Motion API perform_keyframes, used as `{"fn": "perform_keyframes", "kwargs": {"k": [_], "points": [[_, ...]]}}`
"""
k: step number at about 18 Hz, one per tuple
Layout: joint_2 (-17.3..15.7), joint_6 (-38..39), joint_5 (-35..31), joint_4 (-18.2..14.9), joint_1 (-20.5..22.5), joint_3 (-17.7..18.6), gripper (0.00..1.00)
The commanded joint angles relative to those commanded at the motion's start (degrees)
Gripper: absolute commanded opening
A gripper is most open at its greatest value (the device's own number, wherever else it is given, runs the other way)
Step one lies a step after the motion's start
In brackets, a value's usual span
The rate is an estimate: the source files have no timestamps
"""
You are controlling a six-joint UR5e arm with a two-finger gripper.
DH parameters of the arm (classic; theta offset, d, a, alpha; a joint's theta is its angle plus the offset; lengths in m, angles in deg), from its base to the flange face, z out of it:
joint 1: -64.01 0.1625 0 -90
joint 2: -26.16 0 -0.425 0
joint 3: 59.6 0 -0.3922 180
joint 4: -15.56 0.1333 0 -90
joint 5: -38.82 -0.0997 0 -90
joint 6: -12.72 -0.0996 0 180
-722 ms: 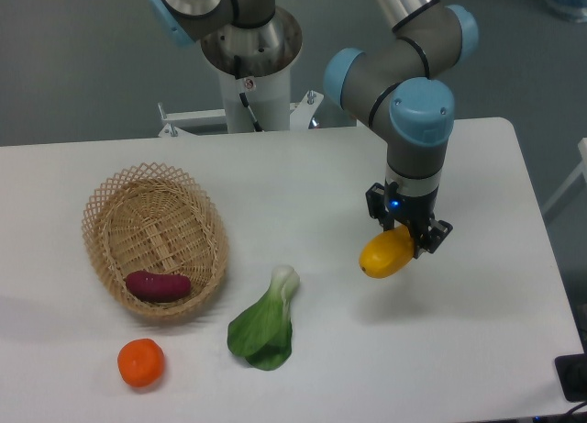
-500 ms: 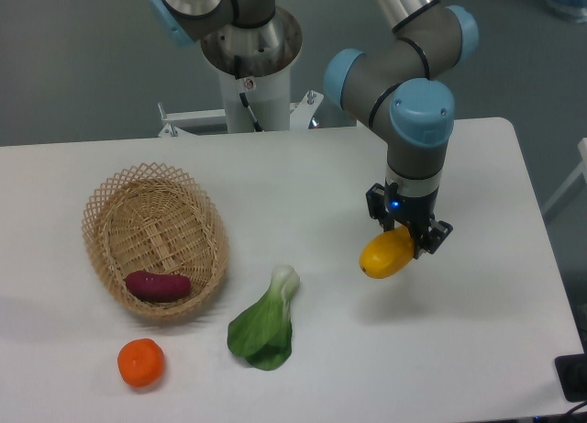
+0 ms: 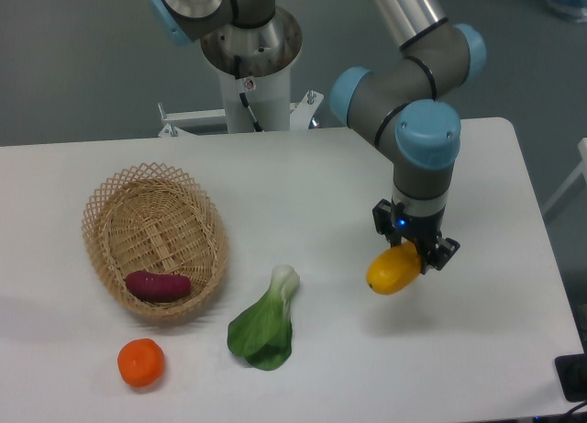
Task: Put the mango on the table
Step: 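Lower the held yellow mango toward the table surface with the gripper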
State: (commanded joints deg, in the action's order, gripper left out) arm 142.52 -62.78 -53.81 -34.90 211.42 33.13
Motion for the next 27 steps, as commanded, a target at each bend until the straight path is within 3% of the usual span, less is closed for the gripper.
{"fn": "perform_keyframes", "kwargs": {"k": [1, 4, 16, 19, 24, 27], "points": [[0.7, 0.0, -0.1, 0.2, -0.2, -0.4, 0.40], [2.9, 1.4, -0.2, 4.8, -1.1, -0.5, 0.40], [5.8, 7.0, -0.4, 5.1, -3.4, 1.2, 0.42], [6.2, 7.0, -0.3, 5.1, -3.5, 0.5, 0.57], [6.3, 6.9, -0.1, 5.1, -3.5, 0.2, 0.94], [6.3, 6.7, -0.1, 5.1, -3.5, 0.0, 1.00]]}}
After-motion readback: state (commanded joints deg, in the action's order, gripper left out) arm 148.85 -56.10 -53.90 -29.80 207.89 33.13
